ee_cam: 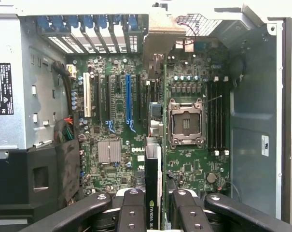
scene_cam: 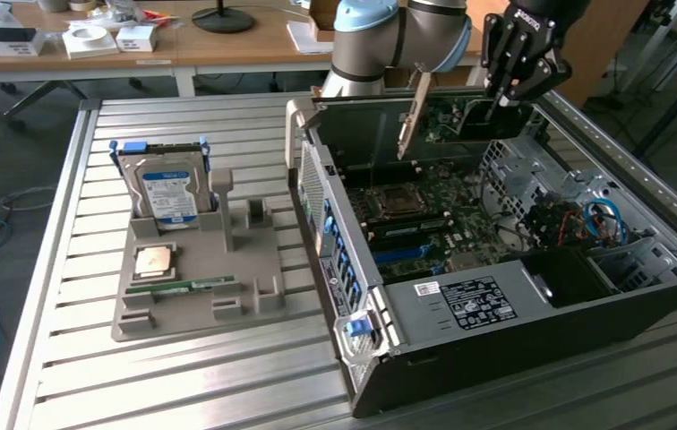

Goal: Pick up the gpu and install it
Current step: 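Insert the gpu into the slot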

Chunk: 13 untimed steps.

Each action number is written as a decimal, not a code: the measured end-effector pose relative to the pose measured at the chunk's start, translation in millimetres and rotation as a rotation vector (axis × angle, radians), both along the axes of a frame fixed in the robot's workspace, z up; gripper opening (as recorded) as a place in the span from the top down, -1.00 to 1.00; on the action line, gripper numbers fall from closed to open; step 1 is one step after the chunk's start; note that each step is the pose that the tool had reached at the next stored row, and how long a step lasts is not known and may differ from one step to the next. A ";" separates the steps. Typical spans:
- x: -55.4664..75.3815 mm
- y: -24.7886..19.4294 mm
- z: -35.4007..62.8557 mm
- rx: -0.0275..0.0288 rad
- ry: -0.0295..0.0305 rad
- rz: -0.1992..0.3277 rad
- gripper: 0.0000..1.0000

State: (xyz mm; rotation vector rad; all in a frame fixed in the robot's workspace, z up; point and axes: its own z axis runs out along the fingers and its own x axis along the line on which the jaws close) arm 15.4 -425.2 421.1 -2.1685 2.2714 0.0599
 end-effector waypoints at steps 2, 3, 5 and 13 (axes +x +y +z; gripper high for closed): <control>0.0 0.0 -0.1 0.0001 0.0000 0.000 0.47; 0.0 0.0 -0.1 0.0001 0.0000 0.000 0.47; 0.0 0.0 -0.5 0.0005 -0.0001 0.000 0.47; -0.3 0.0 -9.5 0.0001 0.0000 0.003 0.47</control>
